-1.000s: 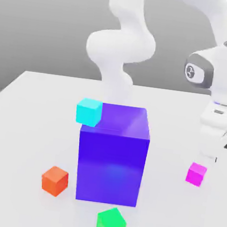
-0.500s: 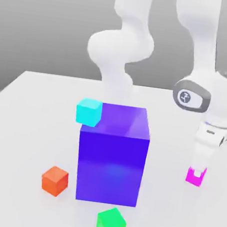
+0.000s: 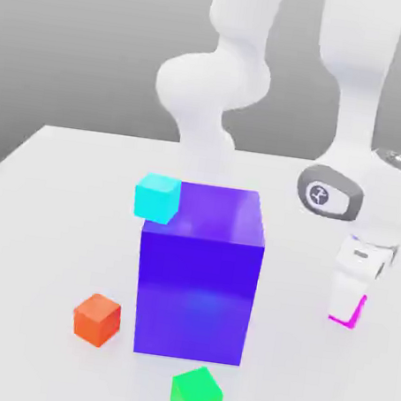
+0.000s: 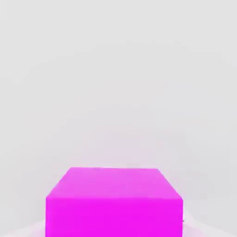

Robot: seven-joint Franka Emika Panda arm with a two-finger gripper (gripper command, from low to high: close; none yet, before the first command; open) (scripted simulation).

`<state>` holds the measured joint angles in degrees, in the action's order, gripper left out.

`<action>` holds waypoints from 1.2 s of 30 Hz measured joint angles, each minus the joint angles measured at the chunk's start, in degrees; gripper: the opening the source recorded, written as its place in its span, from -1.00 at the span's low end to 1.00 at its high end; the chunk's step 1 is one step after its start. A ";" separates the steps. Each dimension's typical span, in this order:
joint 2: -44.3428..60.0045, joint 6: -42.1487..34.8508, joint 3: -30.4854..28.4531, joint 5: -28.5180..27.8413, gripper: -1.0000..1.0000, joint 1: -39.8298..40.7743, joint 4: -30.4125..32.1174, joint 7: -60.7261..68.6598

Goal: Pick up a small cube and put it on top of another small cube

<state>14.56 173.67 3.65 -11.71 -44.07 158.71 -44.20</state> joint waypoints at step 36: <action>-10.19 -18.78 -3.26 11.66 -1.00 23.28 -8.13 17.43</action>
<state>4.36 154.89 0.39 -0.04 -20.79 150.58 -26.77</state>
